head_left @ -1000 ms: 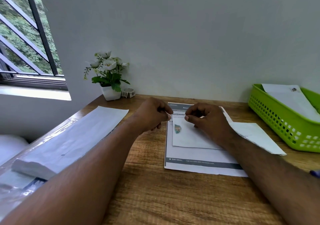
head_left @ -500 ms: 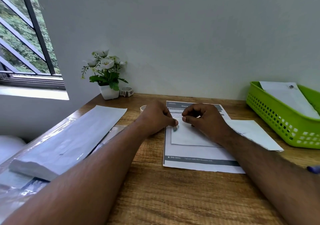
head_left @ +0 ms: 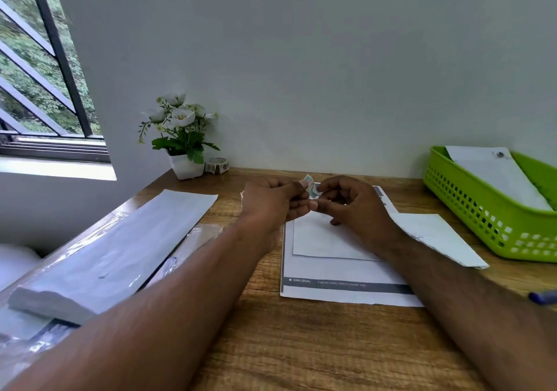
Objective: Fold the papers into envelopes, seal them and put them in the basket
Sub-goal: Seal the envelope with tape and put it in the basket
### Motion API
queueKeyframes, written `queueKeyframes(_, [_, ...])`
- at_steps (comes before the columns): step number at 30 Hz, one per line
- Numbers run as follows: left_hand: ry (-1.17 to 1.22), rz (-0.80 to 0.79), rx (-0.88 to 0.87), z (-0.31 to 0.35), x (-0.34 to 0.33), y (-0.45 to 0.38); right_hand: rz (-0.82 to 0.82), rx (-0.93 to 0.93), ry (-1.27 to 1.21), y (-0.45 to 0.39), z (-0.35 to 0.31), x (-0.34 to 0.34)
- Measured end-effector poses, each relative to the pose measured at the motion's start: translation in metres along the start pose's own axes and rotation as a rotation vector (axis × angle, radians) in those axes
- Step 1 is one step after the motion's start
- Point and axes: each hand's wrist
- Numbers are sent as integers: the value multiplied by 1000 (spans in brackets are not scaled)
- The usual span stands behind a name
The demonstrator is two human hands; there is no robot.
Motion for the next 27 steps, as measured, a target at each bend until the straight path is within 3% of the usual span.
queueKeyframes(11, [85,-119,146,-2,-2,0,81,-57,-199,-4,-2,4])
queueKeyframes(17, [-225,-232,199,1,4,2,92,-52,-189,-5,0,4])
queueKeyframes(20, [-246,-194,140,8,11,-2,80,14,-42,-4,2,3])
queueKeyframes(23, [-210,-149,102,15,15,-5,80,203,262,-2,5,1])
queueKeyframes(27, [-391,-248,91,11,14,-2,75,476,519,-4,8,-4])
Point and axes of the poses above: each hand's wrist, its own y-axis away from the middle knuckle, its own x-axis out of the back of the hand, z = x × y, and after that the axes turned 1 degree about -y, right-handed
